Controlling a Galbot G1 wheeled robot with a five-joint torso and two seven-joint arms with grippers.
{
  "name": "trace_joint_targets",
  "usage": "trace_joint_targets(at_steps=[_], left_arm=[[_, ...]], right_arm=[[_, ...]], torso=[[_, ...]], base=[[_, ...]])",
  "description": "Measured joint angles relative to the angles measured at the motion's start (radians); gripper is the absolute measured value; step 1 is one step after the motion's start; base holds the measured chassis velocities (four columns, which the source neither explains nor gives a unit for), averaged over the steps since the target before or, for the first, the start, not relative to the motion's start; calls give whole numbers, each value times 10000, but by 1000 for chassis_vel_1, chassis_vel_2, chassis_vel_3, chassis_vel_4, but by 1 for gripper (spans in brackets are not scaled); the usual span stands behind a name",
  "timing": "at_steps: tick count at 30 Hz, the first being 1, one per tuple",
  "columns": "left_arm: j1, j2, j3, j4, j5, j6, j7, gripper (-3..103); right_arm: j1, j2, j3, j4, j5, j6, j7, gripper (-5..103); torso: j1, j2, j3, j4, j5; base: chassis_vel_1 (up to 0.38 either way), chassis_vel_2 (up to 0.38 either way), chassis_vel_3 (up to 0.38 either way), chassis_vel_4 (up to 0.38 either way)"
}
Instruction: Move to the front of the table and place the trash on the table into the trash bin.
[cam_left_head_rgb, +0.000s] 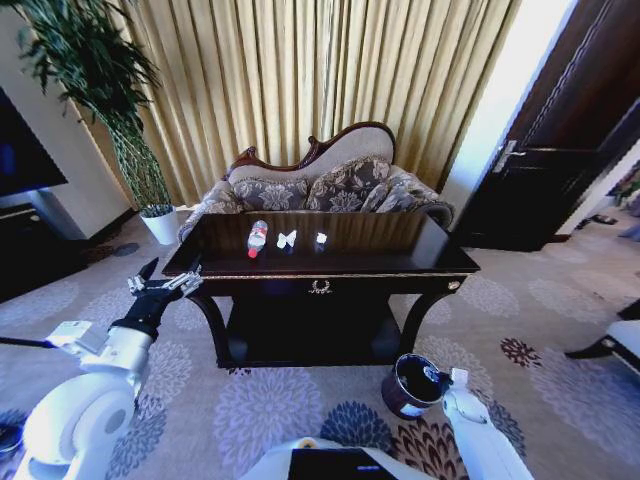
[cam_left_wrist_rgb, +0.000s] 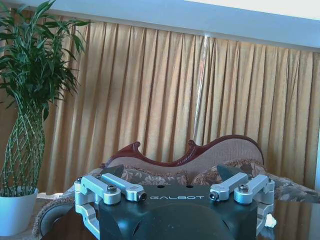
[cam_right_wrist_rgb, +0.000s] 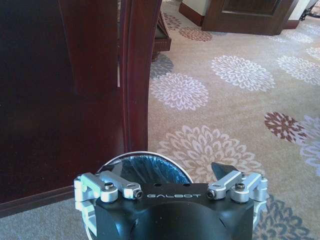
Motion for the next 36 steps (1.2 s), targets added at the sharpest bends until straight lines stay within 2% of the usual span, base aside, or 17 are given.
trace_joint_targets(at_steps=[8,14,17,19,20,22,23,25,26,28,29,31,34,36], left_arm=[[24,-19,-19,0,-13,-3,24,100],[26,27,-3,0,-18,-5,38,100],[24,54,-3,1,-20,-7,38,100],[32,95,-46,2,-37,-7,35,100],[32,95,-46,2,-37,-7,35,100],[34,99,-95,3,-79,-9,23,100],[34,99,-95,3,-79,-9,23,100],[50,68,-108,3,-131,-9,4,100],[50,68,-108,3,-131,-9,4,100],[66,61,-103,3,-151,-10,-9,100],[66,61,-103,3,-151,-10,-9,100],[48,72,-63,3,-154,-9,-34,100],[41,77,-50,3,-154,-10,-46,100],[35,98,-18,3,-155,-9,-49,100]], right_arm=[[-198,-90,235,618,338,-573,-42,100],[-284,-110,316,759,421,-671,-52,100],[-447,-108,423,1306,805,-671,-52,100],[-805,-274,591,2851,1824,-615,-51,100],[-805,-274,591,2851,1824,-615,-51,100],[-1212,-529,871,4843,2763,-816,-47,100],[-1212,-529,871,4843,2763,-816,-47,100],[-1658,-707,1233,6774,3405,-1082,-38,100],[-1658,-707,1233,6774,3405,-1082,-38,100],[-1953,-782,1507,8371,3550,-1148,-29,100],[-1953,-782,1507,8371,3550,-1148,-29,100],[-2166,-786,1586,9689,3566,-1199,-3,100],[-2235,-765,1584,10058,3545,-1200,46,100],[-2409,-711,1556,10892,3515,-1199,151,100]], torso=[[0,0,0,0,-1],[0,0,0,0,1],[0,0,1,-2,2],[0,0,0,0,2],[0,0,0,0,2],[0,1,0,4,-5],[0,1,0,4,-5],[0,1,1,-1,-2],[0,1,1,-1,-2],[0,1,0,-1,-4],[0,1,0,-1,-4],[0,1,0,1,-3],[0,1,0,0,-3],[0,1,0,0,0]], base=[[0,0,0,0],[0,0,0,0],[0,0,0,0],[0,0,0,0],[0,0,0,0],[0,0,0,0],[0,0,0,0],[0,0,0,0],[0,0,0,0],[0,0,0,0],[0,0,0,0],[0,0,0,0],[0,0,0,0],[0,0,0,0]])
